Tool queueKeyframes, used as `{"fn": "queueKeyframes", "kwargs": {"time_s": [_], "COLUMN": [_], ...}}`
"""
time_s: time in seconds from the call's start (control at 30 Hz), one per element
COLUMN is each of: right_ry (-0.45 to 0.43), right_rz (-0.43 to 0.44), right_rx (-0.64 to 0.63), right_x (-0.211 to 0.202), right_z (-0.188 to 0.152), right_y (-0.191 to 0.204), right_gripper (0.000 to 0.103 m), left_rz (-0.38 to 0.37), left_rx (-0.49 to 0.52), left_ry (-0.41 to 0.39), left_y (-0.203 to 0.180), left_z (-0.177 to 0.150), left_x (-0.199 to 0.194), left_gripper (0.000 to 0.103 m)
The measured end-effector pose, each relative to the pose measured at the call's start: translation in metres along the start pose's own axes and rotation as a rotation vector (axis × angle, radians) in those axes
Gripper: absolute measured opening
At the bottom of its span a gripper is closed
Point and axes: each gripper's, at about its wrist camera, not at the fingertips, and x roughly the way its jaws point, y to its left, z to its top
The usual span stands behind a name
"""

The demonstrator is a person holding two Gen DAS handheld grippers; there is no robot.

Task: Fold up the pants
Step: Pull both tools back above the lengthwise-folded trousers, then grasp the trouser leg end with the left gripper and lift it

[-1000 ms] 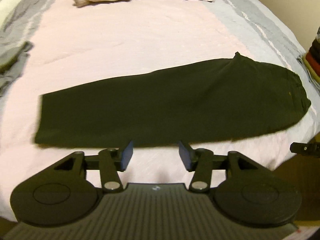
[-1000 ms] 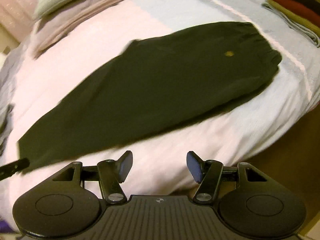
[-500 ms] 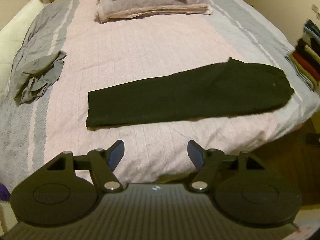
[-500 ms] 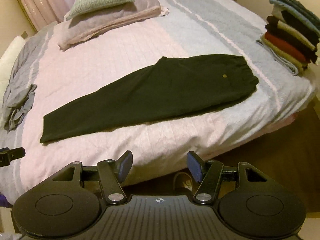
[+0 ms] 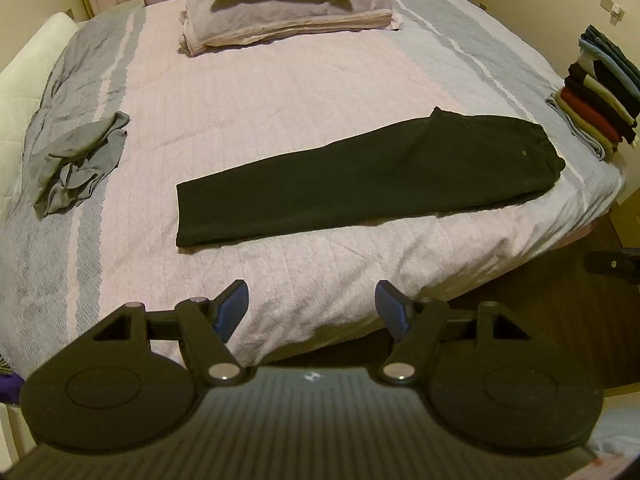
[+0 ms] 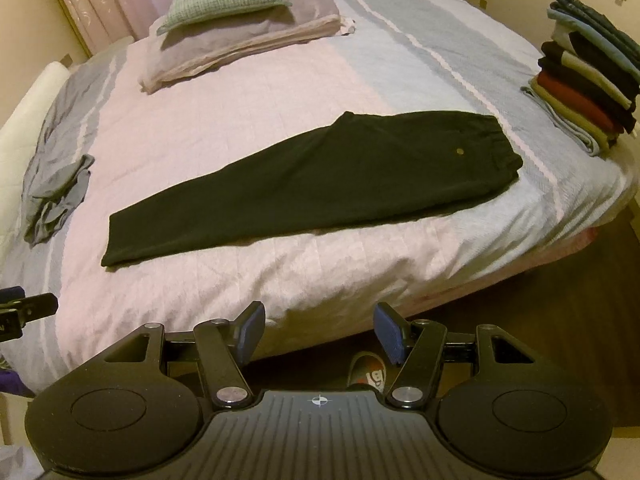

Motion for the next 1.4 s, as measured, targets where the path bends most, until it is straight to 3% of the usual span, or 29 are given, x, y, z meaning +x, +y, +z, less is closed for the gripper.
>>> {"fn": "queueKeyframes", "kwargs": {"time_s": [0.43,0.9,1.07,1.17,1.3,1.4], "right_ry": [0.028,0.075,0.096,0.123,0.158,0.181], "right_rz": [-0.003,0.013,0.022,0.029,0.038,0.027], "right_rx": [-0.005,-0.057,-0.117,-0.159,-0.213,-0.228], "right_x": [0.012,0.054,0.086,0.112,0.160,0.196], "right_z": [0.011,0.072,0.104,0.118,0.126,0.127], "right_y": [-0.008,-0.044,-0.064,-0.071,-0.076,-0.073], "right_gripper": [0.058,0.058,0.058,0.058,0.058,0.058], "left_rz": [-0.003,0.020,-0.061,-0.116,-0.125,-0.131], "left_rx": [-0.004,-0.063,-0.233,-0.424,-0.653,-0.812], "left_ry": [0.020,0.049,0.033,0.024,-0.002,-0.020], "left_y": [-0.005,-0.030,-0.017,0.002,0.028,0.050], "left_z": [0.010,0.055,0.060,0.049,0.026,0.010], "left_x": [0.012,0.058,0.093,0.120,0.162,0.194], "left_gripper": [0.067,0.069,0.069,0.068,0.059,0.058]}}
